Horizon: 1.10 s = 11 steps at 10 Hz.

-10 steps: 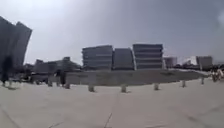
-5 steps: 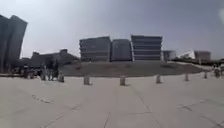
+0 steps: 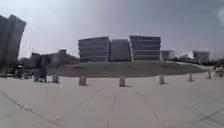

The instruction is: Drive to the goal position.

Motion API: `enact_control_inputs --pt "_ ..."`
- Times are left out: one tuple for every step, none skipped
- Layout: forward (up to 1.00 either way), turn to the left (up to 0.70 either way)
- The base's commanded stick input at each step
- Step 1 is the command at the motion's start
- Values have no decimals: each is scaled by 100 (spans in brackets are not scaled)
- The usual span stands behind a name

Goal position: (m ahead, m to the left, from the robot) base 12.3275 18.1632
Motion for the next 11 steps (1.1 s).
enact_control_inputs --pt "100 0" --pt "100 0" --pt "100 0" --pt "100 0" --pt "100 3" --pt "100 23" --pt "100 40" --pt "100 40" --pt "100 40" --pt "100 26" --pt "100 7"
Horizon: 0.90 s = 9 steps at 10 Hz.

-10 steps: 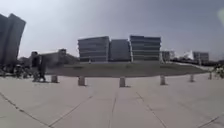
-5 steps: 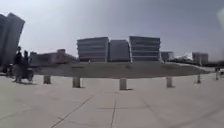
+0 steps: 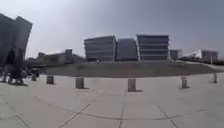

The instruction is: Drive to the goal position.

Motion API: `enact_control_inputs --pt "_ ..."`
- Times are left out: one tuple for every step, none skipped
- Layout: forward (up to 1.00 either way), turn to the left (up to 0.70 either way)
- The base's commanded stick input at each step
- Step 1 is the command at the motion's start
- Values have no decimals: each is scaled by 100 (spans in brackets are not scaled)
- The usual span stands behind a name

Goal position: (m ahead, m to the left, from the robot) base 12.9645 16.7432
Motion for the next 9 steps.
enact_control_inputs --pt "100 0" --pt "100 0" --pt "100 0" --pt "100 0" --pt "100 0" --pt "100 0" --pt "100 0" --pt "100 0" --pt "100 0"
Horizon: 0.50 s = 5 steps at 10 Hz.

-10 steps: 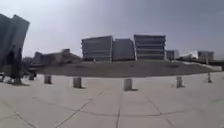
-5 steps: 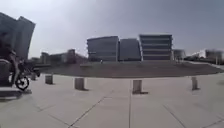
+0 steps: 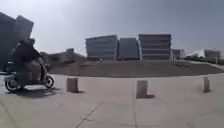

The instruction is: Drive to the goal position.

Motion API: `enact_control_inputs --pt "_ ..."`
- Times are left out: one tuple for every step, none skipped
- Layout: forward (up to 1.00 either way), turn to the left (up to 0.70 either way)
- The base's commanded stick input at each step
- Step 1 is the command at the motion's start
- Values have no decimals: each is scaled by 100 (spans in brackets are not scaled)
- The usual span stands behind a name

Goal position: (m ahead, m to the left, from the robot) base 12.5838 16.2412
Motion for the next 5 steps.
enact_control_inputs --pt "100 0" --pt "100 0" --pt "100 0" --pt "100 0" --pt "100 0"
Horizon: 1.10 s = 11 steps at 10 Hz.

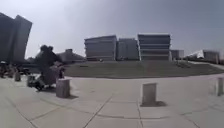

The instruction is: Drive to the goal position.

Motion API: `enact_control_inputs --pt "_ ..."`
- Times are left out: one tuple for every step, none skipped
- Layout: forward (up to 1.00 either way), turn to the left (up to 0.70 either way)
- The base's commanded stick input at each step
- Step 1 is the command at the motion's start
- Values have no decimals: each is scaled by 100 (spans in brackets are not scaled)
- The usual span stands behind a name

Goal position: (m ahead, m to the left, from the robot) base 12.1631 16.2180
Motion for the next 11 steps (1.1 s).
enact_control_inputs --pt "100 0" --pt "100 0" --pt "100 6" --pt "100 16" --pt "100 34" --pt "100 39" --pt "100 39" --pt "100 39" --pt "100 39" --pt "100 22" --pt "100 6"
